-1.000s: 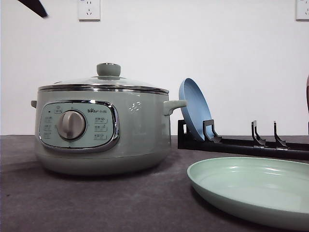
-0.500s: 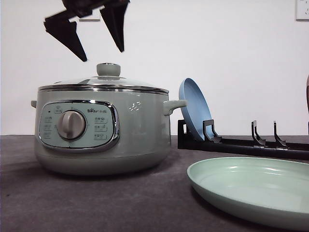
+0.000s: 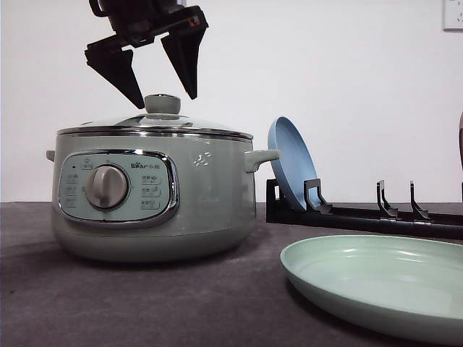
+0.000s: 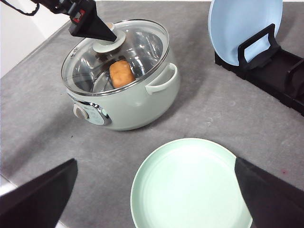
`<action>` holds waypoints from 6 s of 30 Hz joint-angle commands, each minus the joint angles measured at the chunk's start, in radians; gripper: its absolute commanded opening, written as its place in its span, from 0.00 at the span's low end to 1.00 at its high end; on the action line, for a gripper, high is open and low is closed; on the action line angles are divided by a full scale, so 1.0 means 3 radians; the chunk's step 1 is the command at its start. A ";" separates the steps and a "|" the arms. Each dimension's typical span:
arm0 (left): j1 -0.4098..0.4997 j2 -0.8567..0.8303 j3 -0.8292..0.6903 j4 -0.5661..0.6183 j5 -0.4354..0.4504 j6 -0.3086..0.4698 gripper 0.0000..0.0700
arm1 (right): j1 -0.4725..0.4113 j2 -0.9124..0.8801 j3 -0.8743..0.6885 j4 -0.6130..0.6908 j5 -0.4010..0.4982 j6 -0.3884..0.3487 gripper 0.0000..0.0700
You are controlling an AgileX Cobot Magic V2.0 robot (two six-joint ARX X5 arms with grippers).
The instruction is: Transfer potato from steamer to green plate
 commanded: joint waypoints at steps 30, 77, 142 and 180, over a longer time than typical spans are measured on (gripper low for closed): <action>-0.0020 0.0211 0.0095 0.0004 -0.0019 0.0052 0.19 | 0.0011 0.0010 0.0025 0.0034 0.0010 0.0034 0.99; 0.0506 -0.0013 0.1067 -0.0610 -0.0287 0.0043 0.01 | 0.0011 0.0010 0.0025 0.0011 0.0017 0.0036 0.99; 0.1539 -0.0052 0.1067 -0.0636 -0.0279 -0.0060 0.01 | 0.1132 0.5545 0.4019 -0.0192 -0.0105 -0.1099 0.88; 0.1564 -0.0052 0.1066 -0.0621 -0.0278 -0.0060 0.01 | 0.1199 0.6188 0.4014 0.0271 0.0104 -0.1205 0.70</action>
